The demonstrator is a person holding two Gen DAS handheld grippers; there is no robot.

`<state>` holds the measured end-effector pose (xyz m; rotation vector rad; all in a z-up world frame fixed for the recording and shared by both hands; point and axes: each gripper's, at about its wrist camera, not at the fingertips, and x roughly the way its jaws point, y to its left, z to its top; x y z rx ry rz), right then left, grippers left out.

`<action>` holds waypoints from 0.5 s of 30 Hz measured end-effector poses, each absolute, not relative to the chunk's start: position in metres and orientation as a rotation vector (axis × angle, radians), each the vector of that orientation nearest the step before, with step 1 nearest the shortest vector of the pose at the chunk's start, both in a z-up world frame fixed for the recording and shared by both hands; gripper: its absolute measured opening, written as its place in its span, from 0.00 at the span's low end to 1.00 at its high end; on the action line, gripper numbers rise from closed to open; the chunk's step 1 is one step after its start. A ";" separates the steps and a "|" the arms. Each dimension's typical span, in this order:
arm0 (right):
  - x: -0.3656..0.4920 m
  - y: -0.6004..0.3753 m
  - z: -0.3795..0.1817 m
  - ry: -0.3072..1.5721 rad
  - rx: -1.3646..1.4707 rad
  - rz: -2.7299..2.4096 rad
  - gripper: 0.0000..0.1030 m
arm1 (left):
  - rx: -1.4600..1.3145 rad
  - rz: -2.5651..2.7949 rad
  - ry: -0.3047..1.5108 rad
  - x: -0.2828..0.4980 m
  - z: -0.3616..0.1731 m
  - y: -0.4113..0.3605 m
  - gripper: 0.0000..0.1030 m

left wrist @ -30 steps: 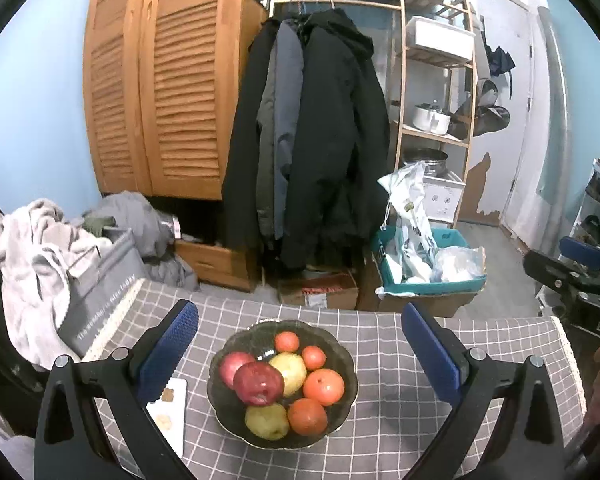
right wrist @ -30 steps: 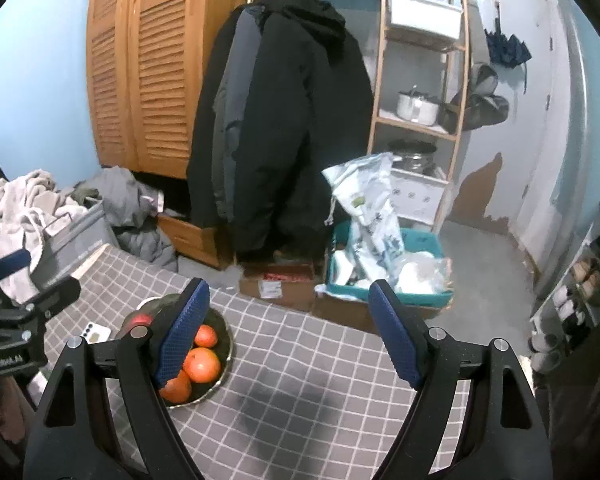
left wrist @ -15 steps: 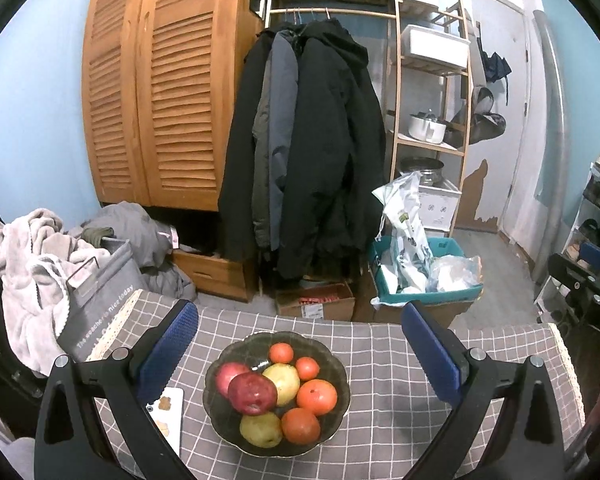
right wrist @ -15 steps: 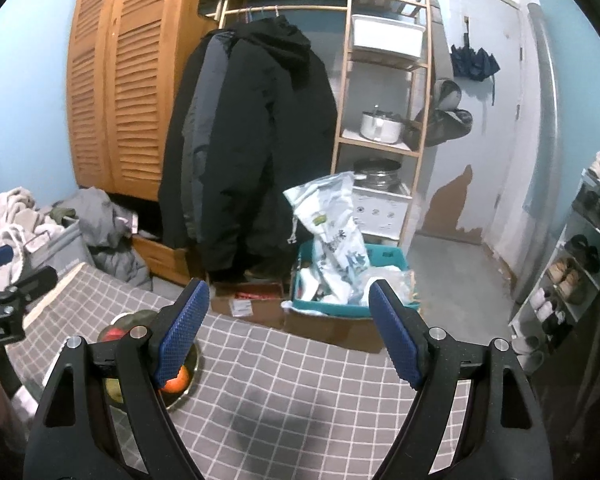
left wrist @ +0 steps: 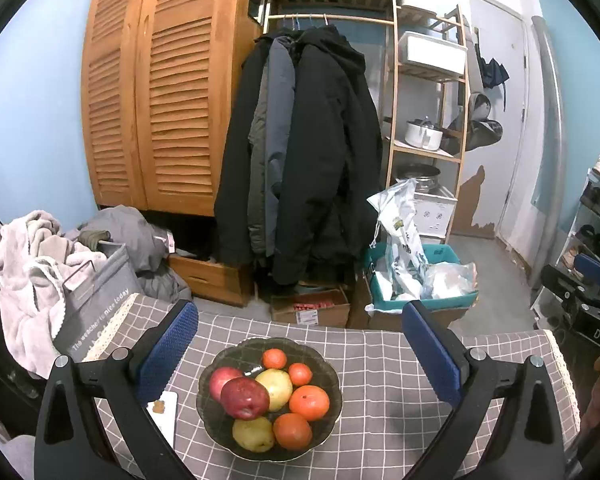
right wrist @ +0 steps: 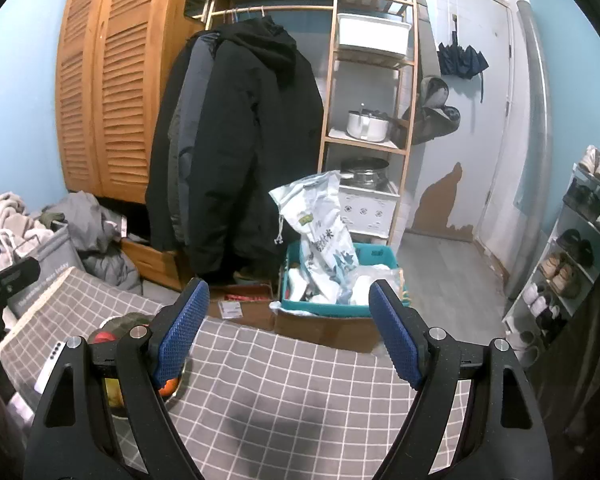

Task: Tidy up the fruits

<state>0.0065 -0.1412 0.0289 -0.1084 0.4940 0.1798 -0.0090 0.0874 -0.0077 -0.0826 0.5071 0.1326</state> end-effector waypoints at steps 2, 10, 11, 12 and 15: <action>0.007 -0.141 0.029 0.494 -0.109 0.180 0.78 | -0.084 0.132 0.504 -0.009 -0.007 0.087 1.00; 0.007 -0.141 0.029 0.495 -0.111 0.179 0.78 | -0.078 0.132 0.497 -0.010 -0.005 0.088 1.00; 0.007 -0.141 0.029 0.495 -0.110 0.179 0.78 | -0.068 0.135 0.494 -0.010 -0.005 0.088 1.00; 0.007 -0.141 0.029 0.495 -0.109 0.179 0.78 | -0.054 0.141 0.491 -0.011 -0.004 0.087 1.00; 0.007 -0.141 0.029 0.495 -0.110 0.180 0.78 | -0.033 0.150 0.486 -0.013 -0.003 0.085 1.00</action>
